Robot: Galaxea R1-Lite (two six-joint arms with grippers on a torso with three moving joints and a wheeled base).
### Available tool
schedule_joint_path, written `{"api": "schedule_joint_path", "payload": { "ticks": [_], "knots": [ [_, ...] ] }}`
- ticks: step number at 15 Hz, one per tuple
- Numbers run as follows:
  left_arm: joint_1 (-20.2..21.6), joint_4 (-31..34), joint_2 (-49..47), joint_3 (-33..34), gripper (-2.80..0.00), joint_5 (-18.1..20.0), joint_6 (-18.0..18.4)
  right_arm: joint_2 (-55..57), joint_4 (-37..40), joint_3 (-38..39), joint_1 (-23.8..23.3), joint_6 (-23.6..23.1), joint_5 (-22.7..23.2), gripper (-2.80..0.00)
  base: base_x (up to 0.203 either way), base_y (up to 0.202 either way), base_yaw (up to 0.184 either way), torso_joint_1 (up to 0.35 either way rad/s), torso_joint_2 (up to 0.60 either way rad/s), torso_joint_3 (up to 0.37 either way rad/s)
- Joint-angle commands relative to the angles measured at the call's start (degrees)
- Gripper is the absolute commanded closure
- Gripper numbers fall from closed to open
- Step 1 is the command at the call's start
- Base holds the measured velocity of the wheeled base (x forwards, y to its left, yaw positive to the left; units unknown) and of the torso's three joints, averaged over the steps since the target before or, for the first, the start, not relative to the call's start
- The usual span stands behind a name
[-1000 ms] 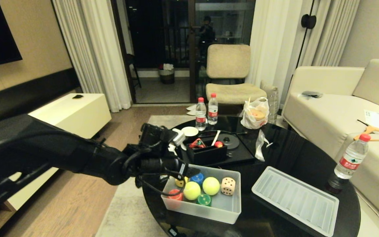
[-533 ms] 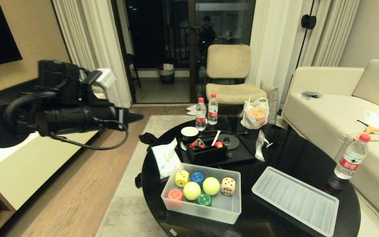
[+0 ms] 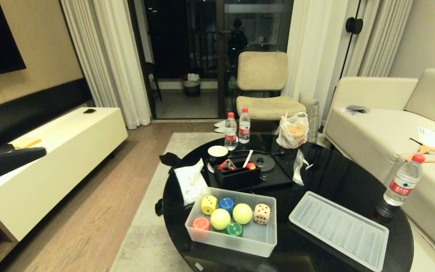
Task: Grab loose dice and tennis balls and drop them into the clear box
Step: Close the lid
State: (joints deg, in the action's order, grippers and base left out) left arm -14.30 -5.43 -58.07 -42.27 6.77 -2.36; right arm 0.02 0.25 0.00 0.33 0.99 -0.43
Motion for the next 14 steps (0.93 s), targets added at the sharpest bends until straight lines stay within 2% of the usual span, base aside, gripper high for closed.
{"api": "schedule_joint_path", "payload": {
  "ticks": [1, 4, 7, 9, 11, 14],
  "knots": [
    [4.7, 1.8, 16.7, 9.5, 0.0, -0.4, 0.0, 0.0, 0.0, 0.1, 0.0, 0.0, 0.0, 0.0, 0.0, 0.0, 0.0, 0.0, 0.0, 0.0],
    [10.2, 7.2, 28.1, 17.3, 0.0, -3.6, 0.2, 0.0, 0.0, 0.1, 0.0, 0.0, 0.0, 0.0, 0.0, 0.0, 0.0, 0.0, 0.0, 0.0],
    [11.9, 11.4, 36.5, 23.6, 0.0, -5.3, 0.2, 0.0, 0.0, 0.1, 0.0, 0.0, 0.0, 0.0, 0.0, 0.0, 0.0, 0.0, 0.0, 0.0],
    [12.1, 10.8, 41.9, 28.3, 0.0, -4.4, 0.2, 0.0, 0.0, 0.1, 0.0, 0.0, 0.0, 0.0, 0.0, 0.0, 0.0, 0.0, 0.0, 0.0],
    [12.9, 8.3, 47.0, 34.5, 0.0, -2.0, 0.6, 0.0, 0.0, 0.1, 0.0, -0.1, 0.0, 0.0, 0.0, 0.0, 0.0, 0.0, 0.0, 0.0],
    [13.9, 7.4, 53.2, 38.5, 0.0, -0.9, 1.1, 0.0, 0.0, 0.1, 0.0, -0.1, 0.0, 0.0, 0.0, 0.0, 0.0, 0.0, 0.0, 0.0]
  ]
}}
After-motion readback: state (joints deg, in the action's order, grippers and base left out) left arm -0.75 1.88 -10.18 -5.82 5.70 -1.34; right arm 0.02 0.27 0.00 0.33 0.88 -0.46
